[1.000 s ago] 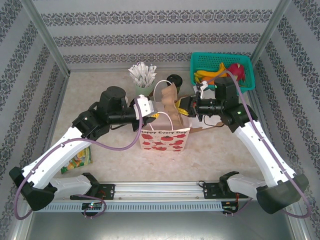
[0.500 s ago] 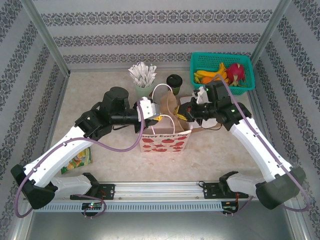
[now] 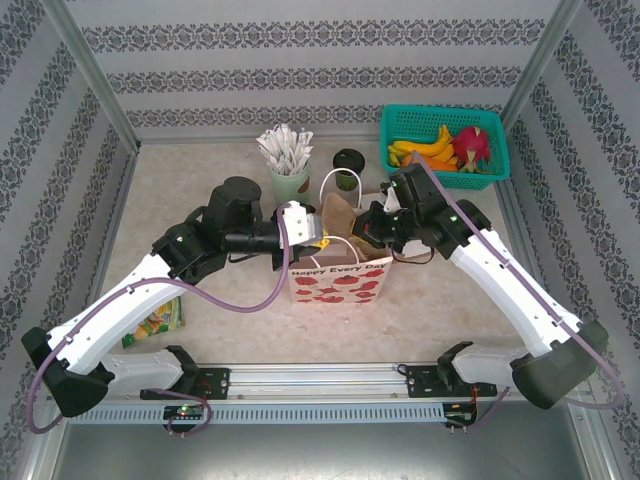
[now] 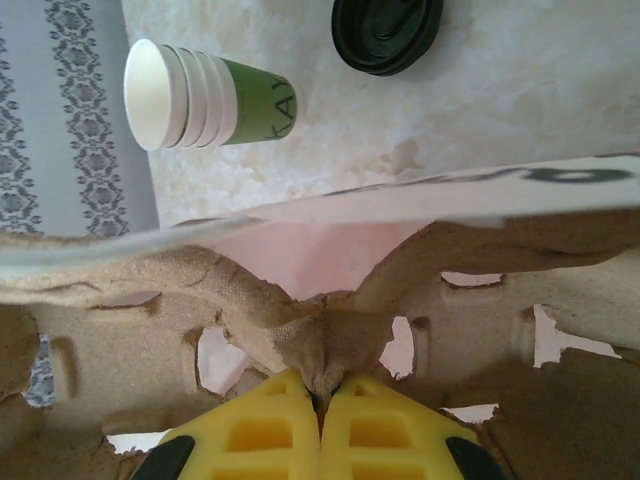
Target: Pack the takeout coffee
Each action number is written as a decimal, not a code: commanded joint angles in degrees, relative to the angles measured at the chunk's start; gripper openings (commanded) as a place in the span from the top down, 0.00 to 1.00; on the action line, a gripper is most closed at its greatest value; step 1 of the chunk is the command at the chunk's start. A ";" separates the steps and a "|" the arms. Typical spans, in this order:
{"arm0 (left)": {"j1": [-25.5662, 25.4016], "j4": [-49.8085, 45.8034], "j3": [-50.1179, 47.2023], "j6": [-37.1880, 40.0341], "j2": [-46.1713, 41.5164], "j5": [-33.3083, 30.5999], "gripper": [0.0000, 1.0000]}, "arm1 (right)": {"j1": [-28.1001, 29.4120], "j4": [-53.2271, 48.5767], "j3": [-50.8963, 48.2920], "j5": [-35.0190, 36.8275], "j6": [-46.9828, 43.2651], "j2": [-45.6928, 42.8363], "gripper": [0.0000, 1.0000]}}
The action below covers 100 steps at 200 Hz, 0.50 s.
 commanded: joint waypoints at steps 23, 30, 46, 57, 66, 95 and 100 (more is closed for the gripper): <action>-2.53 2.38 2.14 0.31 0.24 2.41 1.00 | 3.71 -4.61 3.76 10.14 -2.28 3.27 1.00; -2.87 1.99 2.30 0.68 0.43 2.49 1.00 | 4.34 -5.23 4.54 11.26 -2.64 3.87 1.00; -3.91 1.27 2.51 1.76 0.77 2.24 1.00 | 5.90 -7.71 6.83 14.28 -3.80 5.48 1.00; -4.48 0.95 2.64 2.33 0.96 1.94 1.00 | 7.08 -9.17 8.11 16.68 -4.64 6.53 1.00; -4.70 0.99 2.79 2.39 1.10 1.92 1.00 | 8.08 -9.69 8.70 18.42 -5.19 7.18 1.00; -5.04 1.02 3.52 2.41 1.17 4.44 1.00 | 9.53 -10.23 9.38 20.53 -6.20 8.81 1.00; -5.18 0.87 3.62 2.56 1.18 4.91 1.00 | 9.69 -10.36 9.58 20.55 -6.31 9.06 1.00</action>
